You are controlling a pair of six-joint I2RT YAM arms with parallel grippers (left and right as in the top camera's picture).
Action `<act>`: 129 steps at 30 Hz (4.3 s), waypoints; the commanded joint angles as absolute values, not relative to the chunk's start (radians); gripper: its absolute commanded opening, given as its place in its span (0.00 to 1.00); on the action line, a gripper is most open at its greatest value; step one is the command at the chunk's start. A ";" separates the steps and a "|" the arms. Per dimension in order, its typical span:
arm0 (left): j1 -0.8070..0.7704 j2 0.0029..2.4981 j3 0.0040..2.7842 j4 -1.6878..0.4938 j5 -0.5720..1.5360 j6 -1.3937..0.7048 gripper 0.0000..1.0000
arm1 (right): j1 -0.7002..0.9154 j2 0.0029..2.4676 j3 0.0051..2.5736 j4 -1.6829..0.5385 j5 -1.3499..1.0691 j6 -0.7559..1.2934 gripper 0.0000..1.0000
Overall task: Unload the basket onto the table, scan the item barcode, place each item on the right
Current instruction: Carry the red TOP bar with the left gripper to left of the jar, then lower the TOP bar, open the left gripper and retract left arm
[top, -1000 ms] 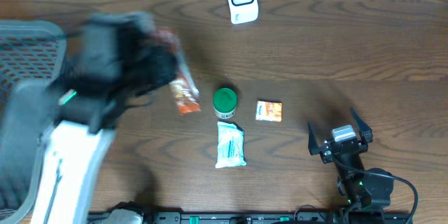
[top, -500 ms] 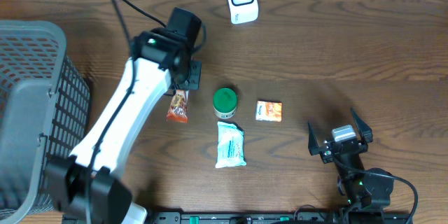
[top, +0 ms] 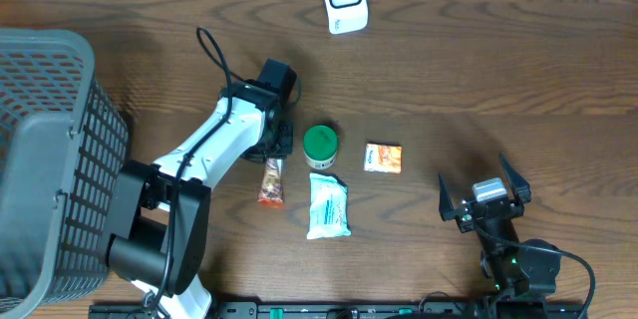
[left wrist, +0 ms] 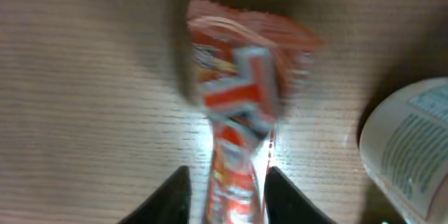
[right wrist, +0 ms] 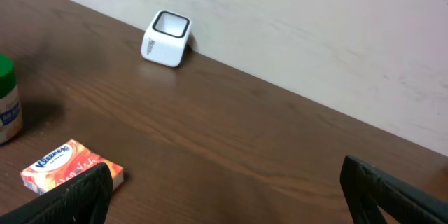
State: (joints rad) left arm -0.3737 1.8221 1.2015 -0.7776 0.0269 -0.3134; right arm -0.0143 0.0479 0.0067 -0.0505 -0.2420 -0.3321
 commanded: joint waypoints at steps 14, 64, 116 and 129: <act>-0.369 1.529 1.266 -0.810 0.039 -0.421 0.08 | 0.001 0.046 0.006 -0.056 -0.241 -0.318 0.99; -0.318 1.551 1.250 -0.851 0.153 -0.623 0.07 | 0.001 0.046 0.006 -0.056 -0.241 -0.318 0.99; -0.321 1.633 1.049 -0.665 0.071 -0.709 0.08 | 0.001 0.046 0.006 -0.056 -0.241 -0.318 0.99; -0.321 1.769 1.050 -0.640 -0.051 -0.708 0.07 | 0.001 0.046 0.006 -0.056 -0.241 -0.318 0.99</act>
